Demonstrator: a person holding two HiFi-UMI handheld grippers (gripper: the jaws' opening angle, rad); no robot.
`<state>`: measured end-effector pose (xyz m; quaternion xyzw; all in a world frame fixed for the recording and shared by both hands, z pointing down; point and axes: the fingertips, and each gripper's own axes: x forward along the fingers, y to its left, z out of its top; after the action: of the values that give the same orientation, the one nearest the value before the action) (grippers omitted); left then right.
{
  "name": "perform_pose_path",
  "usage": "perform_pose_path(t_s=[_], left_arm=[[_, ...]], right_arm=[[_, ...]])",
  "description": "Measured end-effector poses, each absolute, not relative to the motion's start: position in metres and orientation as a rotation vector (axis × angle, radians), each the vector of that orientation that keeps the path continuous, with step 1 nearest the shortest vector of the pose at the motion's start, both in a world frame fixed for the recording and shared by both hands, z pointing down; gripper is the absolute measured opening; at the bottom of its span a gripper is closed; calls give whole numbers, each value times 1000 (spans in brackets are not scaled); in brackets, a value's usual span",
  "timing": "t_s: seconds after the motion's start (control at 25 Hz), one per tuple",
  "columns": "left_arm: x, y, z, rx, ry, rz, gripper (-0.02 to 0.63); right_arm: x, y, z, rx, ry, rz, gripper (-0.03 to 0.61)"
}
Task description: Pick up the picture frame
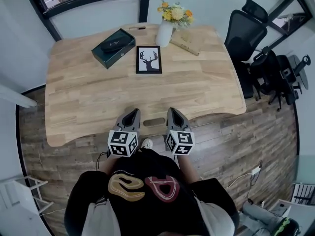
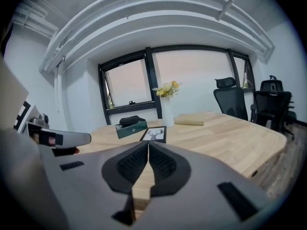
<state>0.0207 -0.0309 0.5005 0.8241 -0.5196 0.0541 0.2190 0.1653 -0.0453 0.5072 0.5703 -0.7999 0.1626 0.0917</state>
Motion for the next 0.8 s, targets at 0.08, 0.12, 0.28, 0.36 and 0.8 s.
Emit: perform_pose_path(t_s=[0.08, 0.12, 0.28, 0.36, 0.8], left_arm=[[26, -34, 502, 2256, -1453, 142, 18], [27, -36, 502, 2250, -1460, 139, 18], [21, -48, 503, 2233, -1493, 139, 18], [17, -52, 504, 2224, -1493, 143, 18], [-1, -100, 505, 2183, -1460, 141, 18]], right_arm=[[170, -50, 511, 1681, -2376, 497, 14], [172, -52, 512, 1683, -2375, 504, 14], [176, -63, 513, 1696, -2381, 519, 14], [178, -65, 515, 1702, -2371, 530, 14], [177, -97, 517, 1747, -2274, 519, 14]])
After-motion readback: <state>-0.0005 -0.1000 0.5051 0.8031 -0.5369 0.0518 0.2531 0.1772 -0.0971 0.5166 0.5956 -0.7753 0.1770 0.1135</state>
